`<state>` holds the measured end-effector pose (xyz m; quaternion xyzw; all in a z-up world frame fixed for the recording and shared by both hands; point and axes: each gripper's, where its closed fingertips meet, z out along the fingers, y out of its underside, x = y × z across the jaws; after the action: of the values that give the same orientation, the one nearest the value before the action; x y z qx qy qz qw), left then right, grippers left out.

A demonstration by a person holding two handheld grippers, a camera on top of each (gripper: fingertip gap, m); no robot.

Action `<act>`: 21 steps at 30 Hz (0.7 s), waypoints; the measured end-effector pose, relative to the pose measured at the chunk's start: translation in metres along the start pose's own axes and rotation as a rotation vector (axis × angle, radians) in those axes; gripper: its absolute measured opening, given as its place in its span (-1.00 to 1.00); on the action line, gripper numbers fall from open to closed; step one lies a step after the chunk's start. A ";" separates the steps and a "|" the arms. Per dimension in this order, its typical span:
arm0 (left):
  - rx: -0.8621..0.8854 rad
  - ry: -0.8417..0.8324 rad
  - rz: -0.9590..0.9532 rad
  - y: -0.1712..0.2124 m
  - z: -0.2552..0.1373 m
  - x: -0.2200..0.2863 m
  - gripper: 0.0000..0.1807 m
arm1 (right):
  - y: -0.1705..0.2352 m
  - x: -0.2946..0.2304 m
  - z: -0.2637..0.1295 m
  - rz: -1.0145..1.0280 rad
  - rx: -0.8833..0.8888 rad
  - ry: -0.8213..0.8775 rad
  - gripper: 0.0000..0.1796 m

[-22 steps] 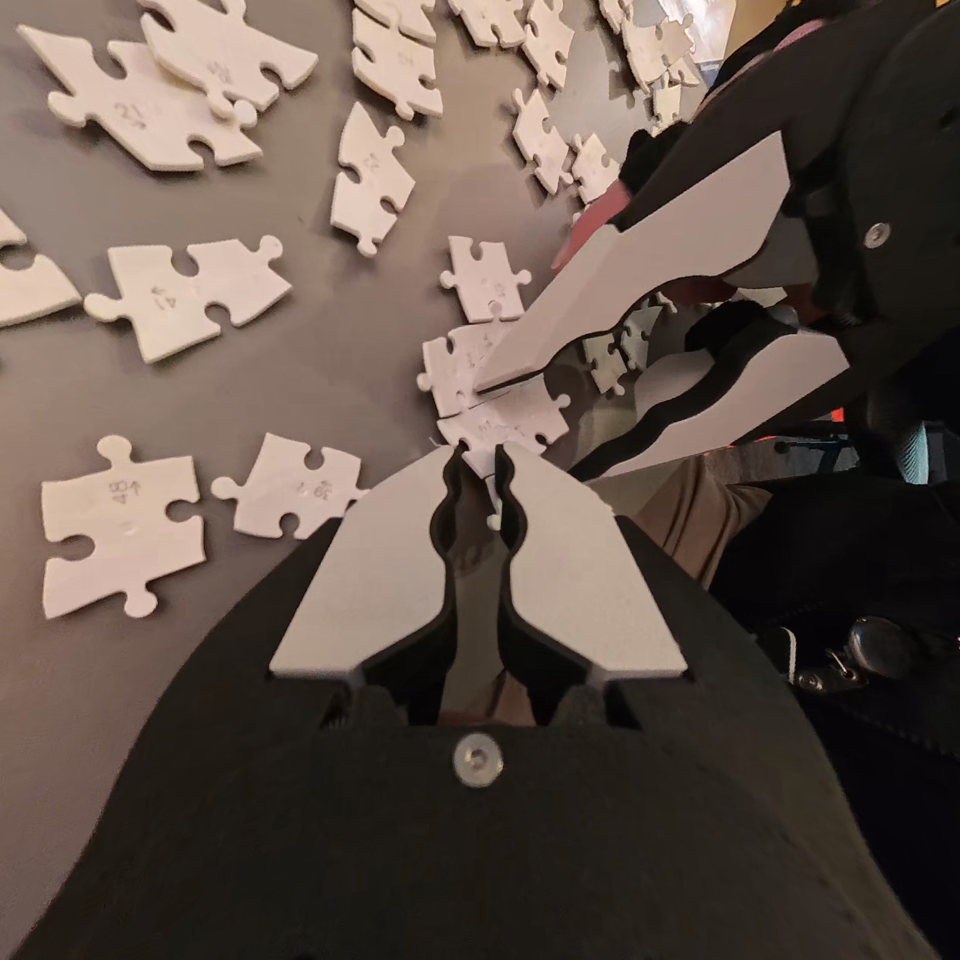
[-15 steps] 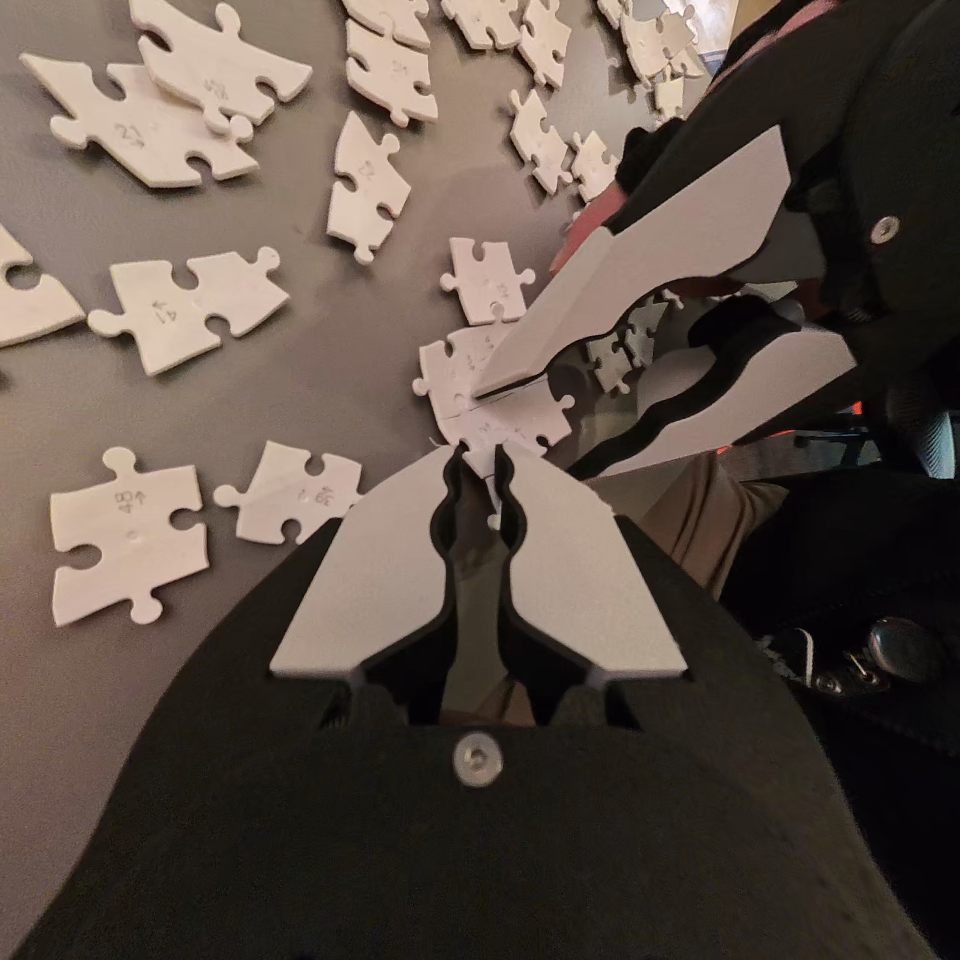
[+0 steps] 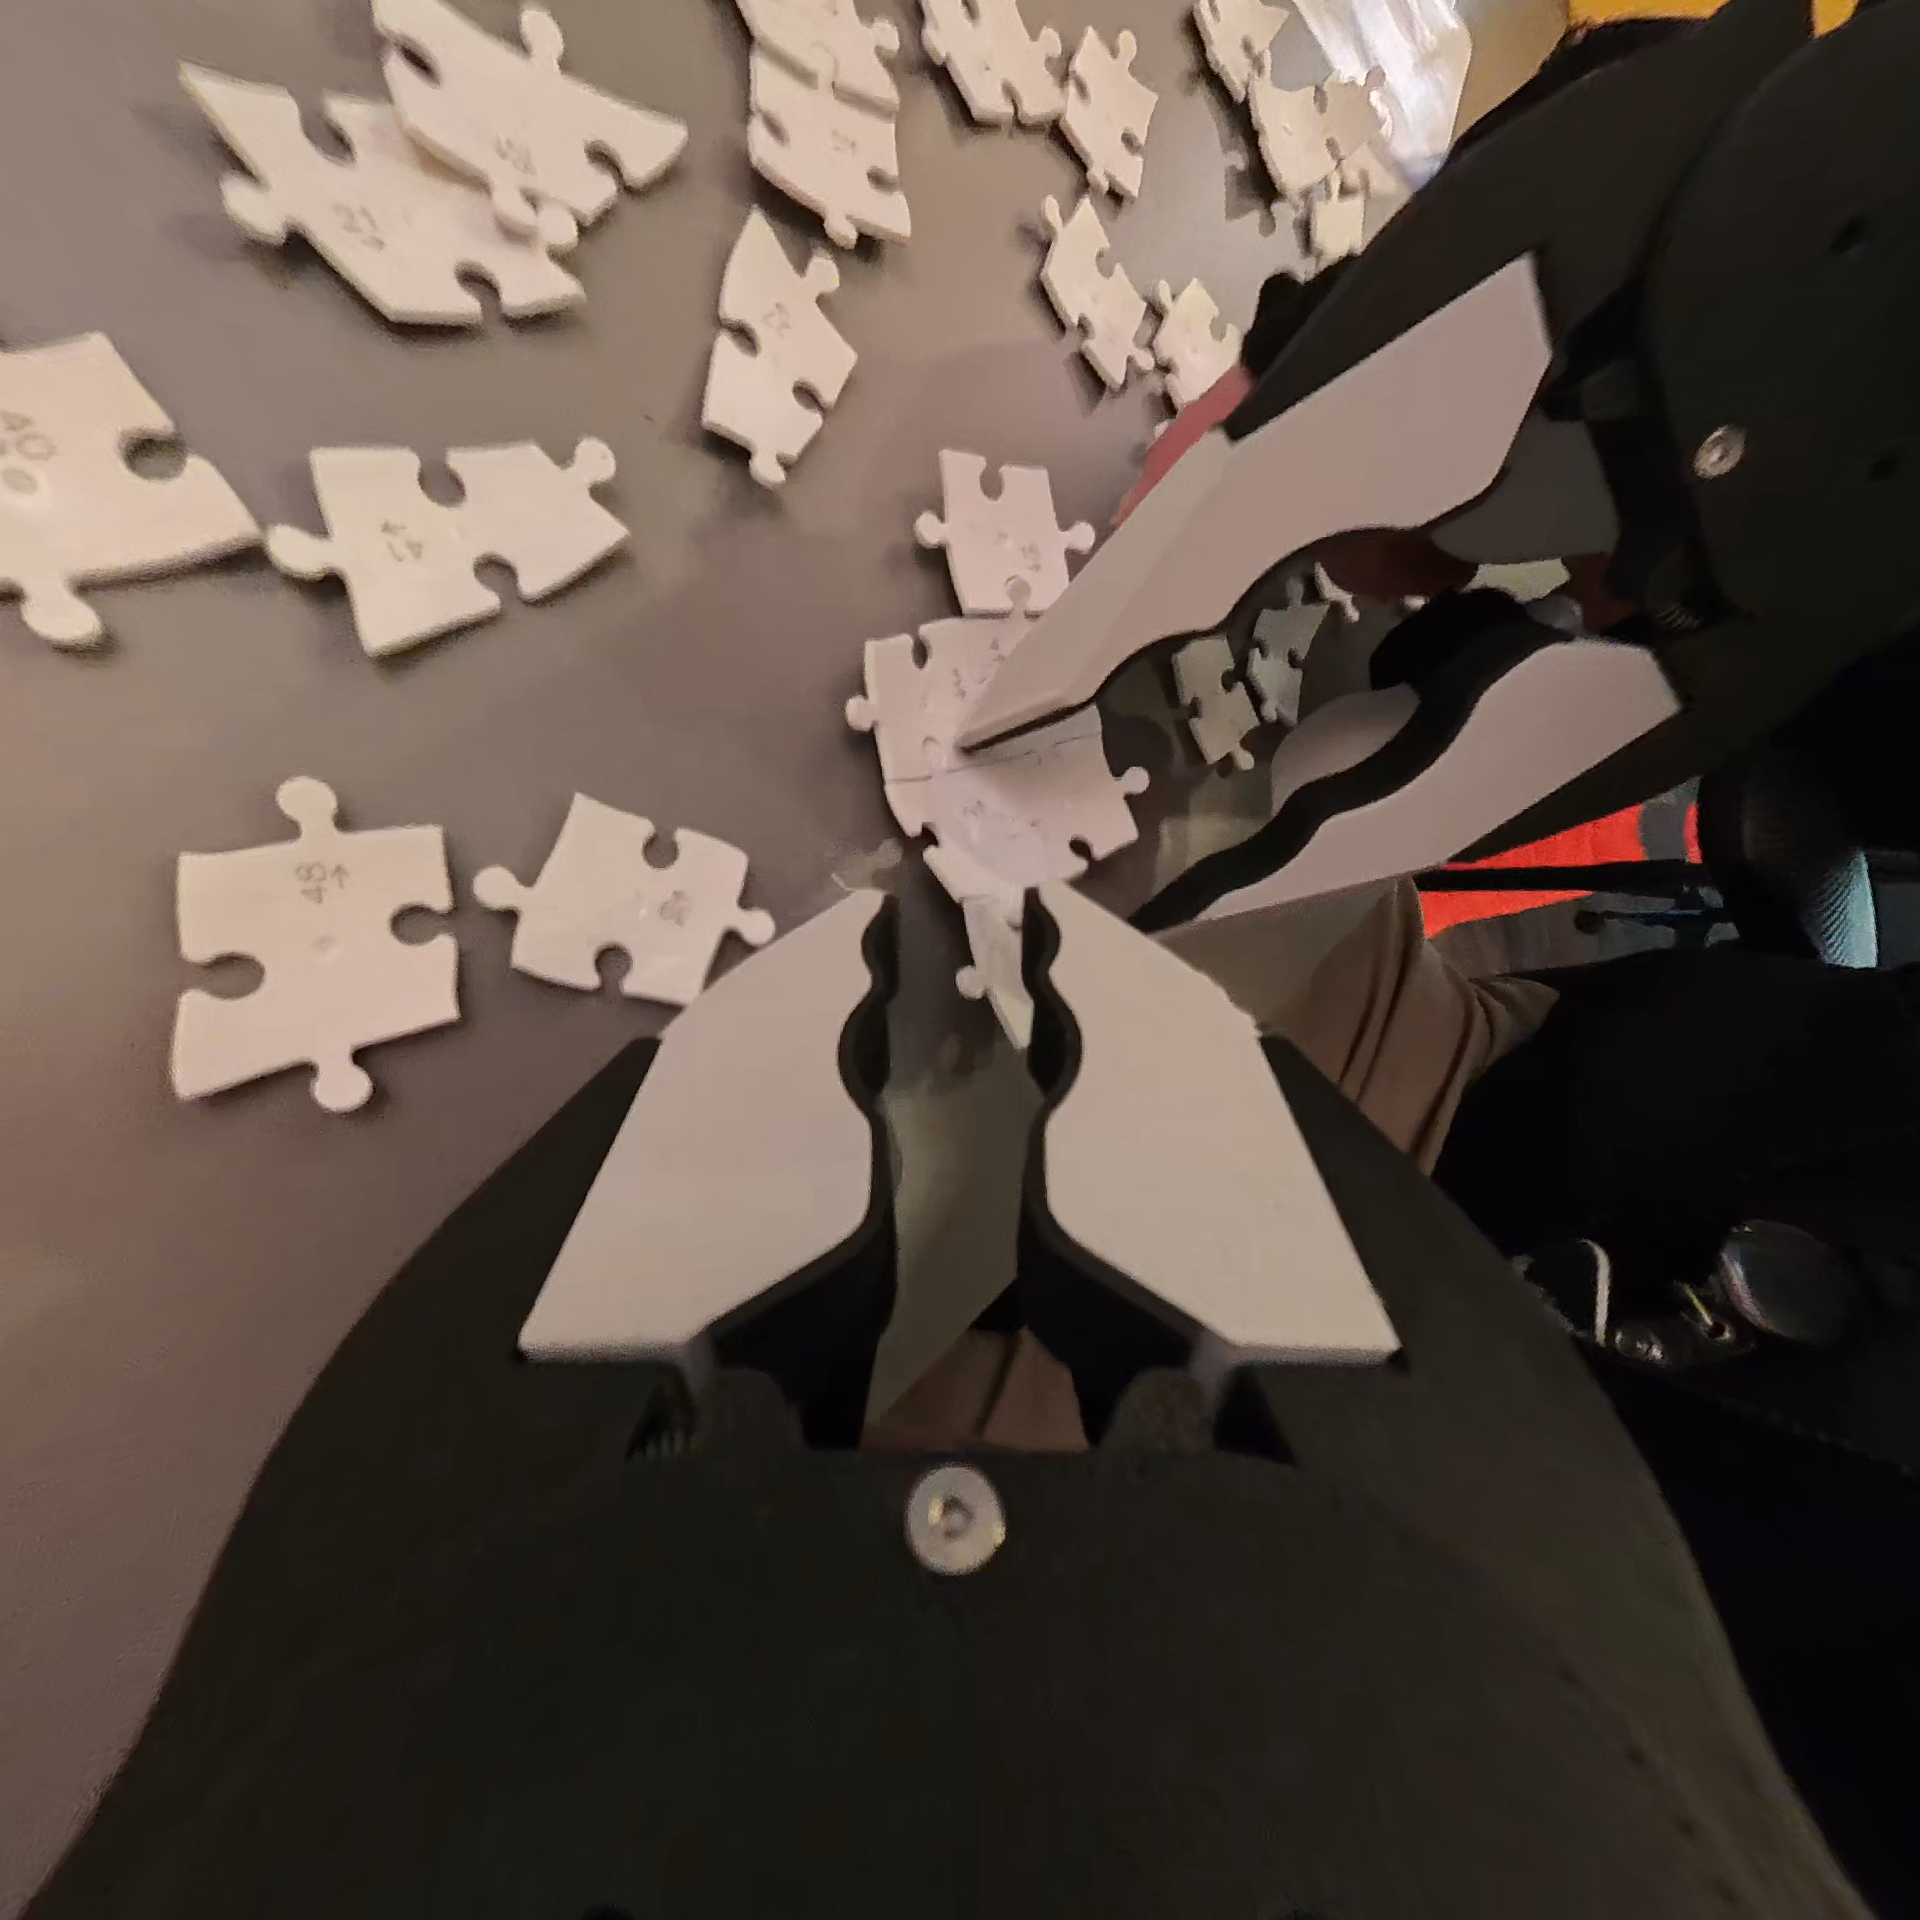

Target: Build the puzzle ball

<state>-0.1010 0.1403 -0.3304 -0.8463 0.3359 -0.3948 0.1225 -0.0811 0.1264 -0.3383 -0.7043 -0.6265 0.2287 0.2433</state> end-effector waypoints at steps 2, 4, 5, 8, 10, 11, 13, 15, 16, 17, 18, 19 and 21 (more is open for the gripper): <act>-0.015 0.005 -0.010 0.005 0.000 0.002 -0.75 | -0.001 0.000 0.000 0.002 0.001 0.000 -0.43; -0.013 0.026 -0.037 0.006 0.001 0.005 -0.75 | -0.001 0.000 0.001 0.004 0.005 0.001 -0.43; -0.013 0.033 -0.051 0.007 0.002 0.006 -0.76 | -0.001 -0.001 0.001 0.005 0.006 0.001 -0.43; -0.027 0.046 -0.081 0.007 0.005 0.008 -0.82 | -0.002 -0.001 0.001 0.002 0.004 0.006 -0.43; -0.034 0.038 -0.090 0.008 0.007 0.008 -0.85 | -0.001 -0.001 0.002 -0.005 0.004 0.013 -0.43; -0.038 0.046 -0.100 0.008 0.007 0.010 -0.86 | -0.001 -0.001 0.002 -0.009 0.006 0.015 -0.42; -0.038 0.046 -0.113 0.009 0.008 0.010 -0.87 | -0.001 -0.001 0.002 -0.014 0.013 0.019 -0.42; -0.034 0.053 -0.125 0.009 0.008 0.010 -0.88 | -0.001 -0.002 0.002 -0.020 0.017 0.029 -0.41; -0.033 0.055 -0.128 0.009 0.009 0.010 -0.88 | -0.001 -0.002 0.002 -0.023 0.018 0.035 -0.42; -0.035 0.053 -0.125 0.010 0.009 0.010 -0.88 | -0.002 -0.003 0.002 -0.023 0.023 0.036 -0.42; -0.036 0.050 -0.122 0.009 0.009 0.009 -0.89 | -0.002 -0.004 0.001 -0.020 0.032 0.033 -0.42; -0.032 0.047 -0.122 0.009 0.009 0.009 -0.90 | -0.003 -0.005 0.001 -0.016 0.043 0.030 -0.42; -0.036 0.049 -0.106 0.007 0.009 0.009 -0.93 | -0.005 -0.005 -0.002 -0.011 0.072 0.037 -0.43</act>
<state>-0.0936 0.1283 -0.3345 -0.8553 0.3003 -0.4150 0.0779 -0.0845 0.1213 -0.3336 -0.6957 -0.6172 0.2368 0.2811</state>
